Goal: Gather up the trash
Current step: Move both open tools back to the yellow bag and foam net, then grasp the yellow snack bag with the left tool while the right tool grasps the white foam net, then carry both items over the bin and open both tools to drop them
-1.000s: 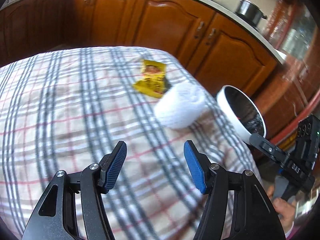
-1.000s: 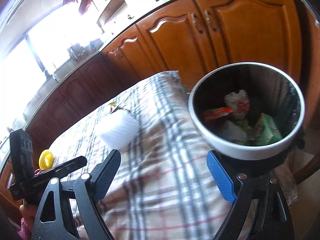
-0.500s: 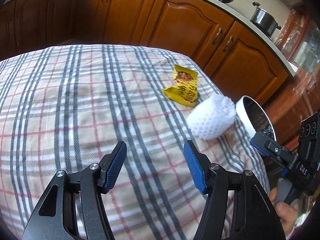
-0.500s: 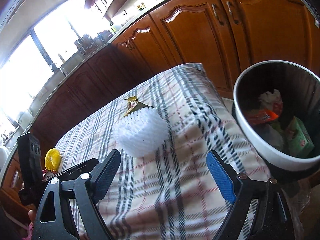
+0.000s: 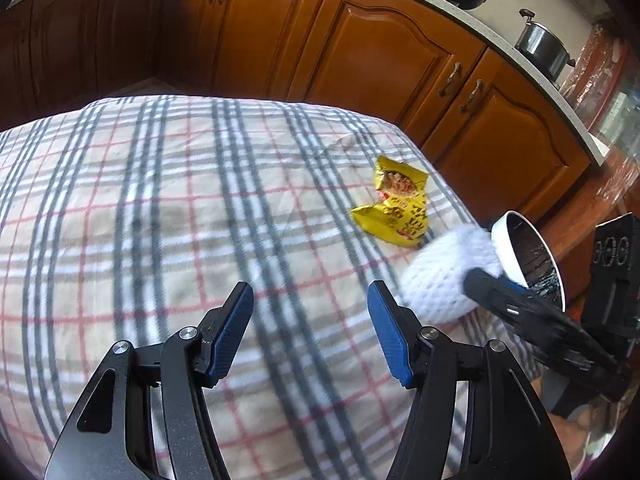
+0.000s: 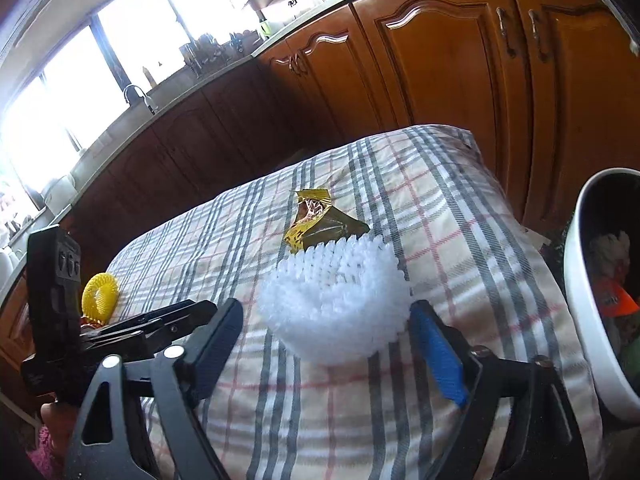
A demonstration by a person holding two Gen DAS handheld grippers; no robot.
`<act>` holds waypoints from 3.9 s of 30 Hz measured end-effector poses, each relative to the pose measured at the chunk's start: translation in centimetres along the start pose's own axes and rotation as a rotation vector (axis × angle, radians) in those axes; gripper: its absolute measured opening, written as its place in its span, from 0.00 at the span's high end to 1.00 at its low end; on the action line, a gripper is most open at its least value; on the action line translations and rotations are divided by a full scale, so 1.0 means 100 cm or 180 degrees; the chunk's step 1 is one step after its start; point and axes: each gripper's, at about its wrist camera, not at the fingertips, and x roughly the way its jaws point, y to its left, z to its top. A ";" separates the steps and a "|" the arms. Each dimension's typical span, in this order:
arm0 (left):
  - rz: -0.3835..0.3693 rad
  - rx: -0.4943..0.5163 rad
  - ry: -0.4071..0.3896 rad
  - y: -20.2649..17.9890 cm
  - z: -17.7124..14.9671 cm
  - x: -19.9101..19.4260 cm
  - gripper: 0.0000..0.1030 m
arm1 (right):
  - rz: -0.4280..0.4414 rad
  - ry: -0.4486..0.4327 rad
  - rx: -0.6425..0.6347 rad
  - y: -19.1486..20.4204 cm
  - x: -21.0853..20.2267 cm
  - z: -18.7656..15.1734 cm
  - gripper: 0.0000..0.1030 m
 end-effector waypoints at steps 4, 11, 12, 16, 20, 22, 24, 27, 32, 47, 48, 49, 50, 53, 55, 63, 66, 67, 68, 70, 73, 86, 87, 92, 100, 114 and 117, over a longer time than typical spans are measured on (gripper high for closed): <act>-0.0039 0.0076 0.0001 -0.016 0.009 0.010 0.42 | -0.0040 -0.0007 0.0143 -0.014 -0.003 -0.001 0.76; 0.0024 0.0314 -0.0081 -0.057 0.030 0.035 0.35 | -0.0123 -0.0157 0.0363 -0.042 -0.035 -0.010 0.81; 0.0061 0.0322 -0.0095 -0.061 0.033 0.039 0.35 | -0.0130 -0.0172 0.0387 -0.046 -0.039 -0.011 0.81; 0.0240 0.0434 -0.0136 -0.073 0.040 0.054 0.36 | -0.0167 -0.0219 0.0496 -0.059 -0.053 -0.015 0.81; 0.0355 0.0535 -0.0081 -0.078 0.038 0.065 0.71 | -0.0165 -0.0245 0.0541 -0.063 -0.060 -0.019 0.81; 0.0361 0.0538 -0.0084 -0.077 0.038 0.065 0.80 | -0.0160 -0.0260 0.0549 -0.063 -0.062 -0.020 0.81; 0.0314 0.0533 -0.0123 -0.075 0.036 0.060 0.82 | -0.0156 -0.0281 0.0556 -0.063 -0.066 -0.022 0.81; 0.0245 0.0535 -0.0168 -0.076 0.030 0.046 0.82 | -0.0176 -0.0334 0.0570 -0.062 -0.073 -0.023 0.81; 0.0050 0.0569 -0.0148 -0.087 0.016 0.026 0.82 | -0.0179 -0.0394 0.0568 -0.063 -0.084 -0.025 0.81; -0.0358 0.0898 -0.0031 -0.156 -0.028 0.005 0.82 | -0.0376 -0.0546 0.0702 -0.091 -0.132 -0.047 0.81; -0.0374 0.0918 -0.0021 -0.161 -0.030 0.005 0.82 | -0.0391 -0.0555 0.0713 -0.094 -0.135 -0.049 0.81; -0.0388 0.0939 -0.0013 -0.165 -0.032 0.005 0.82 | -0.0401 -0.0561 0.0719 -0.096 -0.137 -0.050 0.81; -0.0399 0.0962 -0.0004 -0.169 -0.033 0.005 0.82 | -0.0415 -0.0568 0.0725 -0.098 -0.140 -0.050 0.81; -0.0445 0.1007 0.0036 -0.180 -0.037 0.007 0.82 | -0.0457 -0.0606 0.0756 -0.105 -0.149 -0.053 0.81; -0.0452 0.1029 0.0040 -0.185 -0.040 0.007 0.82 | -0.0482 -0.0618 0.0771 -0.108 -0.153 -0.055 0.81; -0.0488 0.1122 0.0063 -0.205 -0.041 0.009 0.82 | -0.0578 -0.0691 0.0814 -0.124 -0.167 -0.054 0.81; -0.0501 0.1151 0.0053 -0.211 -0.039 0.009 0.82 | -0.0608 -0.0719 0.0830 -0.128 -0.172 -0.054 0.81; -0.0506 0.1166 0.0045 -0.213 -0.039 0.009 0.82 | -0.0616 -0.0725 0.0832 -0.131 -0.173 -0.054 0.81; -0.0507 0.1174 0.0041 -0.215 -0.038 0.009 0.82 | -0.0623 -0.0733 0.0838 -0.133 -0.174 -0.054 0.81; -0.0504 0.1182 0.0027 -0.218 -0.037 0.009 0.82 | -0.0631 -0.0746 0.0851 -0.136 -0.176 -0.054 0.81; -0.0503 0.1185 0.0023 -0.221 -0.035 0.010 0.82 | -0.0649 -0.0764 0.0858 -0.137 -0.177 -0.054 0.81; -0.0543 0.1251 0.0009 -0.236 -0.030 0.014 0.82 | -0.0703 -0.0812 0.0896 -0.142 -0.182 -0.053 0.81; -0.0544 0.1255 0.0008 -0.237 -0.030 0.014 0.82 | -0.0708 -0.0816 0.0898 -0.143 -0.182 -0.052 0.81; -0.0545 0.1281 0.0006 -0.246 -0.028 0.017 0.82 | -0.0732 -0.0833 0.0904 -0.144 -0.184 -0.053 0.81; -0.0541 0.1327 -0.0001 -0.261 -0.023 0.024 0.82 | -0.0777 -0.0855 0.0897 -0.147 -0.185 -0.047 0.81; -0.0494 0.1376 0.0022 -0.284 -0.011 0.041 0.82 | -0.0862 -0.0867 0.0842 -0.159 -0.183 -0.030 0.81; -0.0470 0.1392 0.0028 -0.288 -0.008 0.046 0.82 | -0.0884 -0.0859 0.0828 -0.162 -0.182 -0.027 0.81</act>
